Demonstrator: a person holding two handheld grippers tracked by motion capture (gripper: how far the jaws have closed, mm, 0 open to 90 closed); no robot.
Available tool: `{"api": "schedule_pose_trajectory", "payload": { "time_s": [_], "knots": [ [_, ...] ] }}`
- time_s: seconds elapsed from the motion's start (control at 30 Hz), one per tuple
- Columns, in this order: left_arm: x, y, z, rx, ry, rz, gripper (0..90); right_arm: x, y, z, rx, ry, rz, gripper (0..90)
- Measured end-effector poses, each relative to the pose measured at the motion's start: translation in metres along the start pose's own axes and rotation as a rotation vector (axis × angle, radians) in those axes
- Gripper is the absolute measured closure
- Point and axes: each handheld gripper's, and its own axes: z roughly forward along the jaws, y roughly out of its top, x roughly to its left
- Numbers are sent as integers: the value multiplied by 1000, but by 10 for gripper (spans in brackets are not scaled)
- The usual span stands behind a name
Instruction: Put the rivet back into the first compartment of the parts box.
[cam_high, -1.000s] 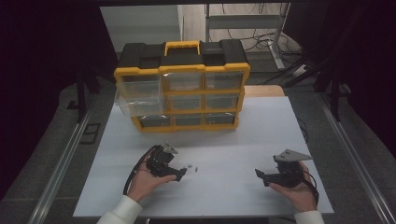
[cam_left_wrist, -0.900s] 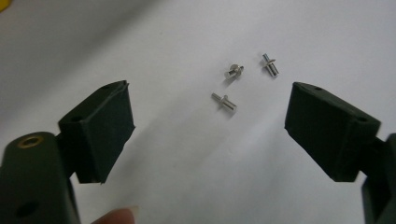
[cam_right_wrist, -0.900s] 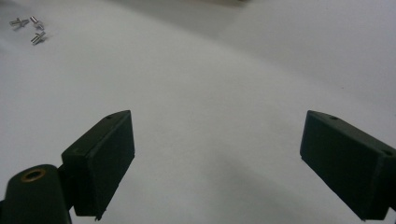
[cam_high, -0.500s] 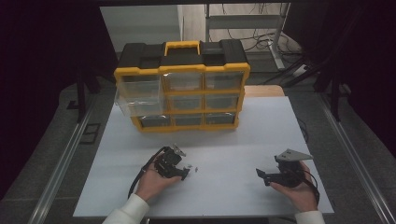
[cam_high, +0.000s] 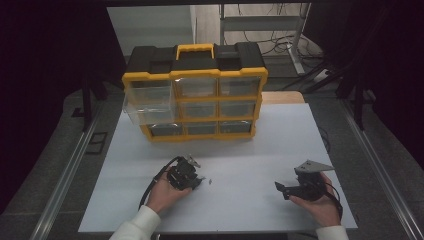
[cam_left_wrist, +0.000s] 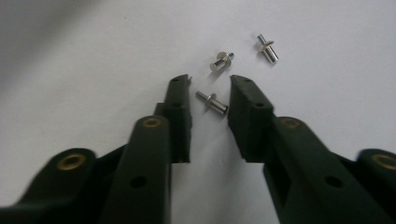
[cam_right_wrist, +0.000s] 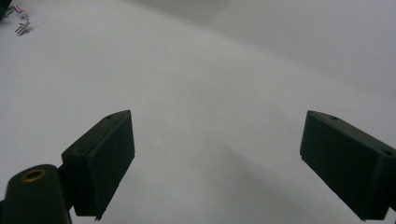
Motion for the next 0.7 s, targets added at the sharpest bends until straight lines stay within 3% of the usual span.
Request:
{"api": "schedule_pose_trajectory", "payload": {
  "time_s": [0.23,0.7],
  "knots": [
    [2,-1,0,-3,-24,4,864,0,0,1,9,-2,-2,112],
    [1,-1,-1,-4,-16,20,871,-1,-1,0,7,-10,1,112]
  ]
}}
